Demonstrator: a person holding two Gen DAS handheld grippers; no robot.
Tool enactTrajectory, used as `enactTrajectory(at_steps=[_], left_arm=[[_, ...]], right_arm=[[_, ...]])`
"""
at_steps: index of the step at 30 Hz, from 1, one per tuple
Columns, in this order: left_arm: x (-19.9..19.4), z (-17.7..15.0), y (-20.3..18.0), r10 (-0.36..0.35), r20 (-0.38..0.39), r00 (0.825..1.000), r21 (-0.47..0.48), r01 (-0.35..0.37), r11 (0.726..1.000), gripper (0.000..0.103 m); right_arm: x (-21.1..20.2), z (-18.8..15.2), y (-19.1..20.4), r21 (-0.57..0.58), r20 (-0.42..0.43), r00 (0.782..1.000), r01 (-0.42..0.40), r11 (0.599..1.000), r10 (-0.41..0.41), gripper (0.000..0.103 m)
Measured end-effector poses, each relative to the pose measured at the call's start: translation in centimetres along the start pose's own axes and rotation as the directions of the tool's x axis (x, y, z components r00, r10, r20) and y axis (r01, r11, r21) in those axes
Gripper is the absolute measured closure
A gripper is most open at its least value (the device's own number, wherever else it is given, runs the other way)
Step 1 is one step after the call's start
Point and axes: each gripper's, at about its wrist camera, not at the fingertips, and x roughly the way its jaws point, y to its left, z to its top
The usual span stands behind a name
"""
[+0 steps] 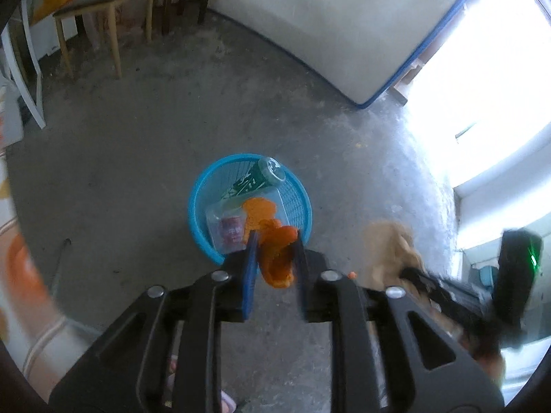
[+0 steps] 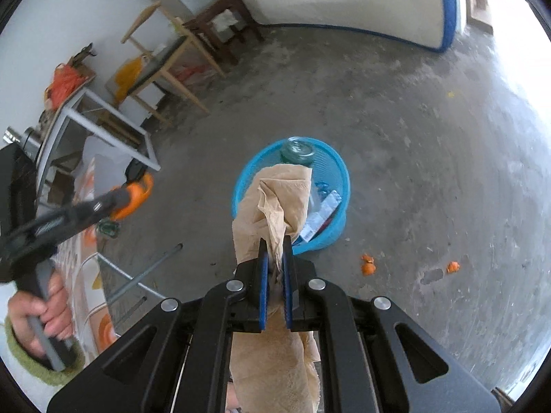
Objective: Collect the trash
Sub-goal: 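Carry the orange peel and tan paper over the blue wastebasket with both grippers, then open both grippers to drop the peel and paper into the wastebasket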
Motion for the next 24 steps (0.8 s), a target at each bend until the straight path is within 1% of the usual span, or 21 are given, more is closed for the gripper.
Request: enactTrajectory(at_steps=[1, 2, 3, 6, 9, 11, 13, 15, 19, 21, 23, 24], left_arm=[[1.0, 0.5, 0.3, 0.001, -0.003, 1.000, -0.010, -0.001, 1.000, 0.048], [2.3, 1.0, 0.6, 0.031, -0.005, 1.000, -0.033, -0.031, 0.999, 0.043], [3.2, 1.3, 1.1, 0.049, -0.004, 0.999, -0.060, -0.049, 0.997, 0.042], [4.3, 1.7, 2.3, 0.025, -0.027, 0.999, -0.136, -0.029, 0.990, 0.042], [3.1, 1.5, 3.3, 0.009, -0.009, 1.000, -0.157, -0.011, 0.988, 0.042], [0.9, 1.2, 3.8, 0.022, 0.021, 1.000, -0.153, -0.019, 0.988, 0.042], [-1.6, 0.5, 4.1, 0.019, 0.051, 0.999, -0.142, -0.012, 0.990, 0.042], [-4.9, -0.5, 4.5, 0.017, 0.095, 0.995, -0.130, -0.004, 0.991, 0.040], [-10.8, -3.4, 5.3, 0.007, 0.160, 0.987, -0.120, 0.012, 0.993, 0.036], [-13.7, -5.7, 6.4, -0.017, 0.177, 0.984, -0.148, 0.044, 0.988, 0.035], [-15.7, -7.8, 7.4, -0.023, 0.177, 0.984, -0.187, 0.057, 0.981, 0.034], [-16.6, -9.1, 8.0, -0.012, 0.176, 0.984, -0.209, 0.049, 0.977, 0.034]], right_arm=[[0.5, 0.1, -0.6, 0.015, -0.007, 1.000, 0.000, 1.000, 0.000, 0.095], [0.9, 0.4, -0.8, 0.025, -0.013, 1.000, -0.001, 1.000, 0.001, 0.095], [1.4, 0.5, -1.2, 0.037, -0.020, 1.000, 0.000, 0.999, 0.001, 0.095], [2.5, 0.9, -1.9, 0.048, -0.035, 0.999, 0.005, 0.999, -0.003, 0.095], [3.4, 1.3, -1.7, 0.040, -0.045, 0.999, 0.007, 0.999, -0.005, 0.095], [4.5, 1.9, -1.3, 0.027, -0.055, 0.998, 0.007, 1.000, -0.005, 0.095], [5.8, 2.7, -0.6, 0.003, -0.058, 0.998, 0.006, 1.000, -0.006, 0.095], [6.8, 3.5, 0.6, -0.028, -0.057, 0.998, 0.014, 1.000, -0.015, 0.096], [11.1, 5.5, 4.5, -0.149, -0.035, 0.998, 0.043, 0.988, -0.049, 0.095], [14.2, 6.2, 6.6, -0.208, -0.015, 0.997, 0.076, 0.975, -0.081, 0.094], [17.6, 6.7, 7.9, -0.241, -0.006, 0.994, 0.100, 0.965, -0.105, 0.093], [19.2, 6.9, 8.2, -0.249, -0.008, 0.993, 0.112, 0.962, -0.118, 0.086]])
